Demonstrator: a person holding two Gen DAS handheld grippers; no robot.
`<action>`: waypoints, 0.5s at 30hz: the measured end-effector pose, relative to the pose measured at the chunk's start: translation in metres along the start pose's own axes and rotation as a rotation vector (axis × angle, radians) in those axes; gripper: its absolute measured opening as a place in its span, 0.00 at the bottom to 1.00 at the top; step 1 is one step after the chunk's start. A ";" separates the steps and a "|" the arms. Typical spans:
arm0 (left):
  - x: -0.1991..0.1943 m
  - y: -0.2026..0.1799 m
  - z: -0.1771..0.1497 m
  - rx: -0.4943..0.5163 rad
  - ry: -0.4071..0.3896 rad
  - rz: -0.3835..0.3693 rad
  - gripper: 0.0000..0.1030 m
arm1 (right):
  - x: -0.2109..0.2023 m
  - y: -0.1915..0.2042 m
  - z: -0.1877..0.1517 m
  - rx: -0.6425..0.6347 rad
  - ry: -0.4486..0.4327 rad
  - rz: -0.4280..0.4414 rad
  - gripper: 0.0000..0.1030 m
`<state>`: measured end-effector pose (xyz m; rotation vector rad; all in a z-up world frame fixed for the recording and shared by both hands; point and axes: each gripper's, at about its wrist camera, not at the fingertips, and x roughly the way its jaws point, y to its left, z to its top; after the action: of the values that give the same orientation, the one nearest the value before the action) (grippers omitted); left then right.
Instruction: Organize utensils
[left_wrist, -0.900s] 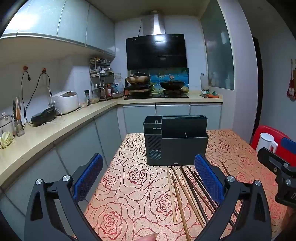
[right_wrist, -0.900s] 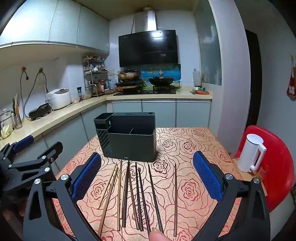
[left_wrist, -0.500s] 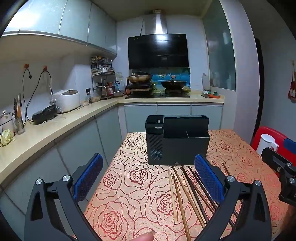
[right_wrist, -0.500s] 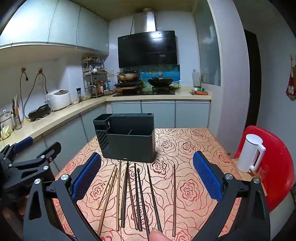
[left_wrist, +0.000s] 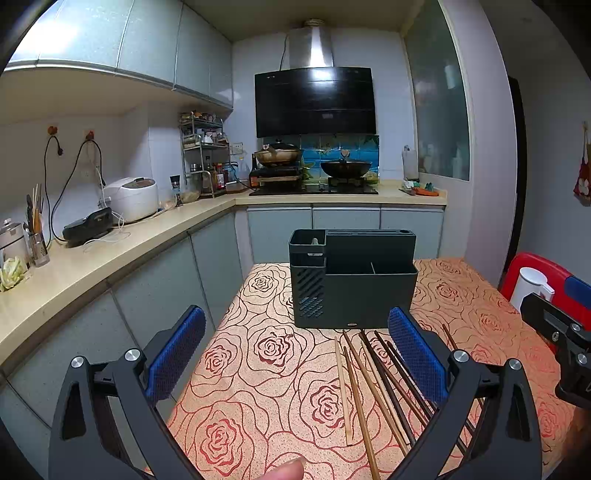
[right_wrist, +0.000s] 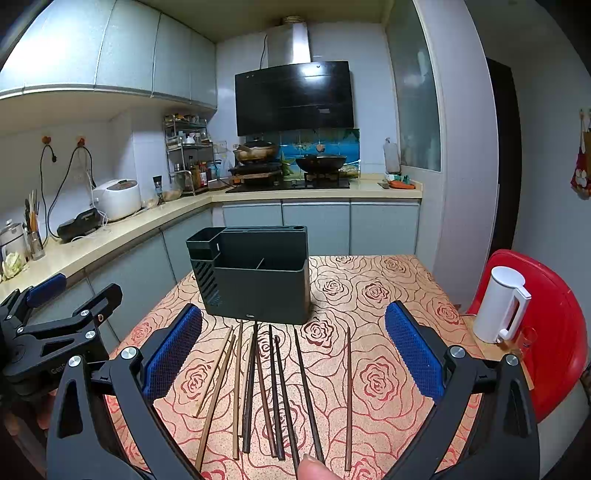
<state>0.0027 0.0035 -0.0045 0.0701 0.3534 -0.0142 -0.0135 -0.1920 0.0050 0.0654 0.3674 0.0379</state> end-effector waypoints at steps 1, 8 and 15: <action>0.000 0.000 0.000 0.000 0.000 0.001 0.93 | 0.000 0.000 0.000 0.000 -0.001 0.000 0.94; -0.001 0.000 0.002 -0.002 0.001 -0.001 0.93 | -0.001 0.001 0.000 0.001 -0.002 0.000 0.94; -0.002 -0.001 0.002 -0.003 0.001 -0.003 0.93 | -0.001 0.001 0.000 0.002 -0.004 -0.001 0.94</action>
<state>0.0014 0.0027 -0.0018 0.0667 0.3547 -0.0171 -0.0146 -0.1911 0.0054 0.0676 0.3631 0.0361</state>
